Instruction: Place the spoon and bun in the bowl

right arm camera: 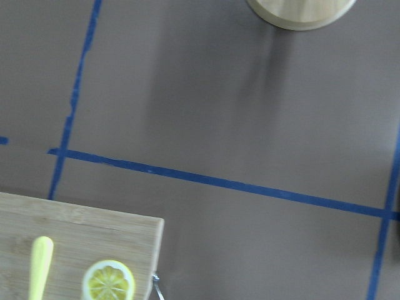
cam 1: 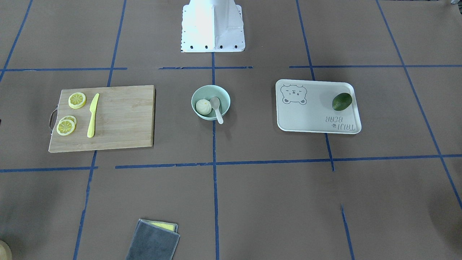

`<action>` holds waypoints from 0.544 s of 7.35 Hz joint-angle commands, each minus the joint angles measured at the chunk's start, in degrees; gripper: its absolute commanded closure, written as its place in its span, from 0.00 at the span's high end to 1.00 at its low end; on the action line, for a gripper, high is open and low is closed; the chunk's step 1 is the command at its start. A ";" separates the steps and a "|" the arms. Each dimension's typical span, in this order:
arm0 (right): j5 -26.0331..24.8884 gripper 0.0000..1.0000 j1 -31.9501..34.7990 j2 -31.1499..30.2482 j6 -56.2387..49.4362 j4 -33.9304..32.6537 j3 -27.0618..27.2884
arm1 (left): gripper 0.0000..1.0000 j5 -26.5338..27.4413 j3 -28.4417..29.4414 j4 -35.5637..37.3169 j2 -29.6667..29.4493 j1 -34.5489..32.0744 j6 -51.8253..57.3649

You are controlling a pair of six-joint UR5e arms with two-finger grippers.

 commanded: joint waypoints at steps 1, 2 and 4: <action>1.65 1.00 9.05 -1.76 -16.89 -0.28 -8.75 | 1.00 -0.05 -0.06 0.00 0.09 0.00 0.01; 1.65 1.00 11.43 -1.85 -21.13 -0.29 -12.10 | 1.00 -0.05 -0.06 0.00 0.09 0.00 0.01; 1.74 1.00 14.26 -3.16 -22.41 -0.29 -13.45 | 1.00 -0.05 0.03 0.00 0.43 0.00 0.01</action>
